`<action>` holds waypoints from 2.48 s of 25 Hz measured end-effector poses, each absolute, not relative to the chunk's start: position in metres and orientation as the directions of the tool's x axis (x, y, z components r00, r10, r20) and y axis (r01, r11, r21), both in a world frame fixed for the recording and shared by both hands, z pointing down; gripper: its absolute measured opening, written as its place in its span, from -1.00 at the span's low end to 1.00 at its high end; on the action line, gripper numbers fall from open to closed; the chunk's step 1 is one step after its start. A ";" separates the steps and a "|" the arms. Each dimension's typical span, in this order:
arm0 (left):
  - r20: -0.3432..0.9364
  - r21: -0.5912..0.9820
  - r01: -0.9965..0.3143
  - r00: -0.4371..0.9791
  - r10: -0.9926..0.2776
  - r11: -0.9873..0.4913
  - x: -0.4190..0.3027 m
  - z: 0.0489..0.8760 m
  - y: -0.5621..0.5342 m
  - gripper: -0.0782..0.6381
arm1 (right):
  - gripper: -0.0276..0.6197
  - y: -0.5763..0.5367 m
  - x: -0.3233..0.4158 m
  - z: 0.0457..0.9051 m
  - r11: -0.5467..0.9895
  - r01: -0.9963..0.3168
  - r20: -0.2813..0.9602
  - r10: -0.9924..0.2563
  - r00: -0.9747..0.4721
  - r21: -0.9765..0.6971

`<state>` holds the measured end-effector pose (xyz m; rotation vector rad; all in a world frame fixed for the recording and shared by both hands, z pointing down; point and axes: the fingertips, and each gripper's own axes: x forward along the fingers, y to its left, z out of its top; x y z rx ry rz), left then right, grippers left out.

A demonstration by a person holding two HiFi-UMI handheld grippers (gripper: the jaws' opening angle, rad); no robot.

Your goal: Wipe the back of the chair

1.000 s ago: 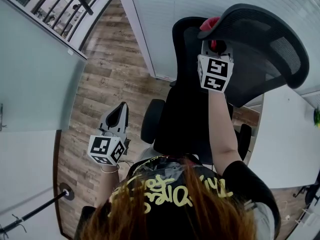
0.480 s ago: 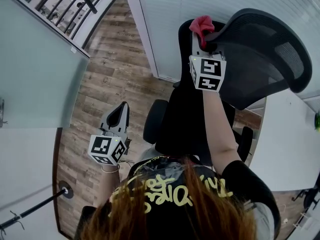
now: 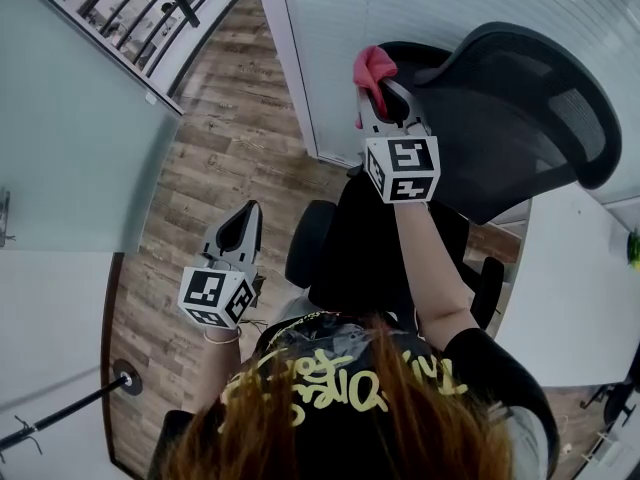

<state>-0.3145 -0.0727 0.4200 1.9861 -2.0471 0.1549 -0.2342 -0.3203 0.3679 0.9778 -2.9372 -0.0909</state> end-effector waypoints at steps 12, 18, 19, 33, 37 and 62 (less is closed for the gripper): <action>0.202 0.100 -0.988 0.135 -0.970 -0.117 -0.260 0.391 -0.117 -0.80 | -0.70 -0.258 -0.164 0.329 0.838 -0.543 -0.074 -0.538 -0.840 0.061; 0.160 0.092 -0.968 0.244 -0.956 -0.232 -0.218 0.377 -0.146 -0.80 | -0.70 -0.247 -0.101 0.325 0.794 -0.605 -0.089 -0.599 -0.796 0.058; 0.154 0.091 -0.964 0.260 -0.953 -0.248 -0.211 0.375 -0.150 -0.80 | -0.70 -0.246 -0.092 0.324 0.786 -0.615 -0.095 -0.609 -0.787 0.061; 0.124 0.063 -0.900 0.435 -0.892 -0.431 -0.131 0.356 -0.182 -0.80 | -0.70 -0.229 0.002 0.323 0.711 -0.702 -0.107 -0.696 -0.711 0.038; 0.116 0.063 -0.892 0.452 -0.884 -0.447 -0.119 0.354 -0.188 -0.80 | -0.70 -0.225 0.011 0.322 0.710 -0.703 -0.115 -0.695 -0.710 0.043; 0.103 0.076 -0.884 0.467 -0.878 -0.462 -0.095 0.351 -0.187 -0.80 | -0.70 -0.215 0.037 0.337 0.707 -0.707 -0.099 -0.704 -0.703 0.000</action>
